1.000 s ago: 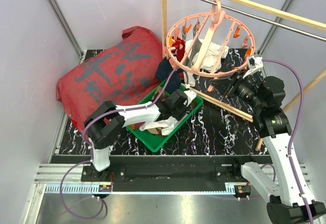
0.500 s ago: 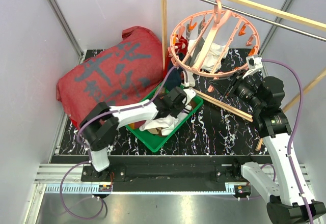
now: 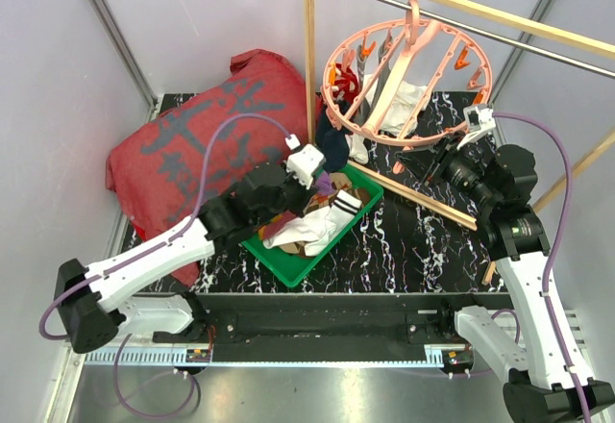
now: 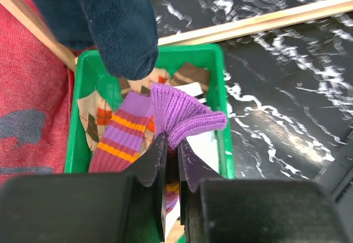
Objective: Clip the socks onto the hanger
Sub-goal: Pick up the sock from the bin, then clamp the sock onto the hanger, then open the clamp at the hanger.
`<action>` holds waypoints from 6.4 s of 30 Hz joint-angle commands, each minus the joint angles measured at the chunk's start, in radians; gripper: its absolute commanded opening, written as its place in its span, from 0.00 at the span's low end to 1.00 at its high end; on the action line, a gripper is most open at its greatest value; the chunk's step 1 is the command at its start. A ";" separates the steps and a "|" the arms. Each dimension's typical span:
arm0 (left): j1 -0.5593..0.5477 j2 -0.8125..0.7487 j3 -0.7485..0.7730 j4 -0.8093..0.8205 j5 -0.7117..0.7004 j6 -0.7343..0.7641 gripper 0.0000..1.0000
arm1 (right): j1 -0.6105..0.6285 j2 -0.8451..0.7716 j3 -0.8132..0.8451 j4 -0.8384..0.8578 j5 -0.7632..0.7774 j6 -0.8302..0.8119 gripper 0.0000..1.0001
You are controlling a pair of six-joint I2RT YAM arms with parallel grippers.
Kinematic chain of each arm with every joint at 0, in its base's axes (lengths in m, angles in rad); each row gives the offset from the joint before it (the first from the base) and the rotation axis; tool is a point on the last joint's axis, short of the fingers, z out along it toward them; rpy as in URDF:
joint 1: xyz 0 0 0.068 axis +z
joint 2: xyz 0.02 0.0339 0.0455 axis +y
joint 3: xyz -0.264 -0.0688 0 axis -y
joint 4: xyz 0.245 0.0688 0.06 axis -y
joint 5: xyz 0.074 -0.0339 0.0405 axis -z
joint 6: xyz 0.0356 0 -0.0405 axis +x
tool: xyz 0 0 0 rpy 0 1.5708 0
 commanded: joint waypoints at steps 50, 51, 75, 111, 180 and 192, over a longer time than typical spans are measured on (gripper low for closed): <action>-0.200 0.179 0.042 0.816 0.064 0.171 0.00 | 0.005 -0.036 0.014 0.096 0.000 0.216 0.15; -0.200 0.181 0.047 0.813 0.064 0.174 0.00 | 0.003 -0.033 0.011 0.101 0.001 0.216 0.15; -0.223 0.224 0.122 0.825 0.037 0.166 0.00 | 0.005 -0.035 -0.023 0.153 -0.007 0.258 0.15; -0.208 0.156 0.076 0.771 -0.067 -0.004 0.00 | 0.005 -0.207 0.126 -0.226 0.233 -0.443 0.95; 0.081 0.065 0.089 0.492 0.389 -0.046 0.91 | 0.005 -0.081 0.094 -0.036 0.060 -0.160 0.15; 0.079 -0.165 -0.178 0.173 0.109 -0.050 0.89 | 0.005 -0.063 0.055 0.006 0.055 -0.140 0.14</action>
